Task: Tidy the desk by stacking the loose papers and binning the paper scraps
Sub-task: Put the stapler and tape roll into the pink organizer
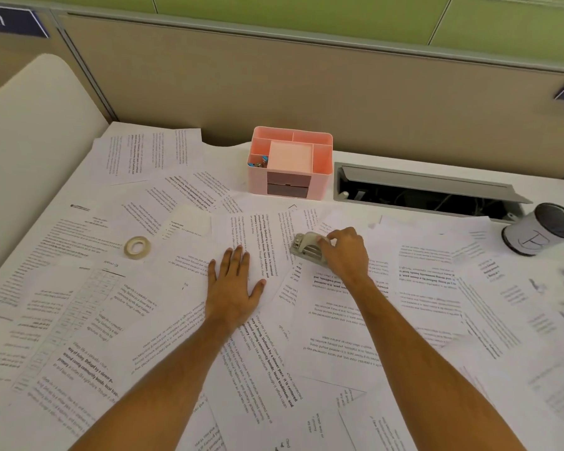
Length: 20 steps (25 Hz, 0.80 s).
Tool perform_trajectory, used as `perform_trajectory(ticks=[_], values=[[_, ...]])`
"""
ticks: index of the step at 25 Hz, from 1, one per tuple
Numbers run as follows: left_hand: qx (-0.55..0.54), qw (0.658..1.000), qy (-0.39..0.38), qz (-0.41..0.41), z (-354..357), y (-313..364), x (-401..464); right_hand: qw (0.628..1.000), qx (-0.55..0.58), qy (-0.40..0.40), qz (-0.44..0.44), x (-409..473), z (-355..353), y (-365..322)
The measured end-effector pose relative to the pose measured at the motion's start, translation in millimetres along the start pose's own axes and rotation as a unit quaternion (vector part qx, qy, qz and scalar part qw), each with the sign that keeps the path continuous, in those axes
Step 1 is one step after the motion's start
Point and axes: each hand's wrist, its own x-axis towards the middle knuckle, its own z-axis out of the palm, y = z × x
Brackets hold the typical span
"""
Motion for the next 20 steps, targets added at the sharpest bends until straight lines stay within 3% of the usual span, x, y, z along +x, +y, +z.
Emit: perform_trajectory(ticks=[13,20], values=[[0.000,1.000,0.001,0.000,-0.4,-0.7,-0.9,0.996,0.078,-0.039,0.003,3.7,-1.1,-12.1],[-0.017,1.000,0.018,0.002,1.7,-1.2,0.4,0.979,0.195,0.052,-0.007,48.3,-58.0,-54.2]])
